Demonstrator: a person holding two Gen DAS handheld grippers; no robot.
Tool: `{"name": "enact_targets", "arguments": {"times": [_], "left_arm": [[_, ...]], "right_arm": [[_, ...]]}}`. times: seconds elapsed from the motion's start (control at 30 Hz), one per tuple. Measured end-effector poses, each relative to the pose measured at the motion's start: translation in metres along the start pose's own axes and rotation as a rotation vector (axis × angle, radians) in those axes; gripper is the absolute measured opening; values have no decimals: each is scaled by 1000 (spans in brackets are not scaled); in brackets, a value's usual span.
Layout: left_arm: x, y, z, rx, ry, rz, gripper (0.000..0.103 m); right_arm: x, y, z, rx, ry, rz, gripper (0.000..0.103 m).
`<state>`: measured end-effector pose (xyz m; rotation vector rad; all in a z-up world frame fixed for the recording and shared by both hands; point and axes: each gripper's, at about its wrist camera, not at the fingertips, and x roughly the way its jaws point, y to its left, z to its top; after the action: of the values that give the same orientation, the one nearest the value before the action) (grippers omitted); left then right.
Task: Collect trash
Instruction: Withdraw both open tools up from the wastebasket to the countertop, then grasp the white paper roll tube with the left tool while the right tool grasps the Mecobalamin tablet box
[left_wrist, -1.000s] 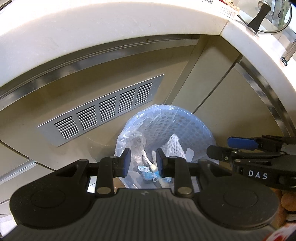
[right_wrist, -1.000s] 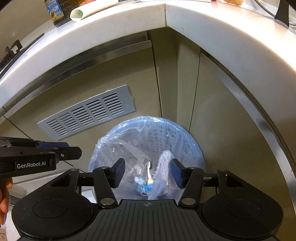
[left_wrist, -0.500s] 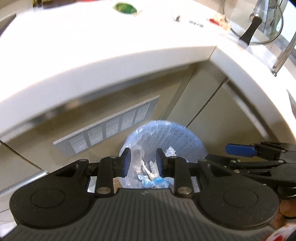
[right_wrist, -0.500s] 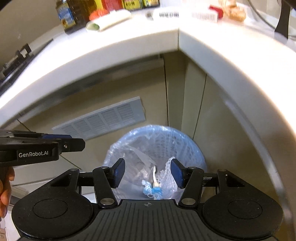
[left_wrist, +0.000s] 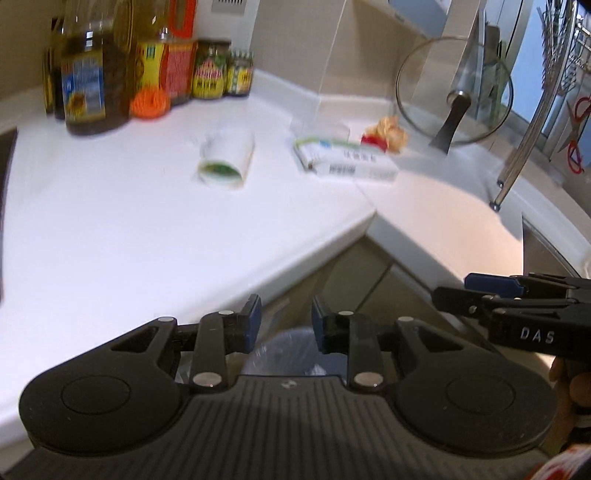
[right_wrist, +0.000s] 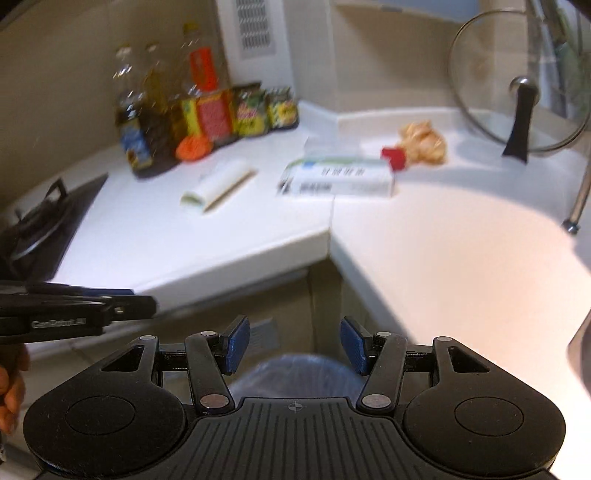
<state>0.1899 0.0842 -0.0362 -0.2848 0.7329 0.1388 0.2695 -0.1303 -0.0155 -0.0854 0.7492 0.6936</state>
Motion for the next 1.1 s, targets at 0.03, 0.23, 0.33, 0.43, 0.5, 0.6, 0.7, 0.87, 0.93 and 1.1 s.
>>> {"name": "enact_targets", "arguments": {"times": [0.03, 0.23, 0.33, 0.43, 0.5, 0.6, 0.7, 0.87, 0.93, 1.1], "left_arm": [[0, 2, 4, 4, -7, 0, 25], [-2, 16, 28, 25, -36, 27, 28], [5, 21, 39, 25, -48, 52, 39], [16, 23, 52, 18, -64, 95, 53], [25, 24, 61, 9, -74, 129, 57], [40, 24, 77, -4, -82, 170, 64], [59, 22, 93, 9, -75, 206, 67], [95, 22, 114, 38, -29, 215, 67], [105, 22, 118, 56, -16, 223, 67], [119, 27, 123, 58, -5, 244, 67]], "right_arm": [[-1, -1, 5, 8, -10, -7, 55], [1, -17, 32, 23, -55, -19, 69], [11, -25, 46, -9, -59, 11, 71], [23, -36, 65, -70, -74, 55, 72], [34, -44, 79, -112, -74, 82, 72], [53, -59, 102, -174, -69, 138, 73], [74, -71, 123, -243, -54, 191, 79], [111, -89, 152, -345, -23, 261, 82], [125, -92, 160, -396, -9, 291, 82], [158, -88, 174, -562, 54, 395, 85]]}}
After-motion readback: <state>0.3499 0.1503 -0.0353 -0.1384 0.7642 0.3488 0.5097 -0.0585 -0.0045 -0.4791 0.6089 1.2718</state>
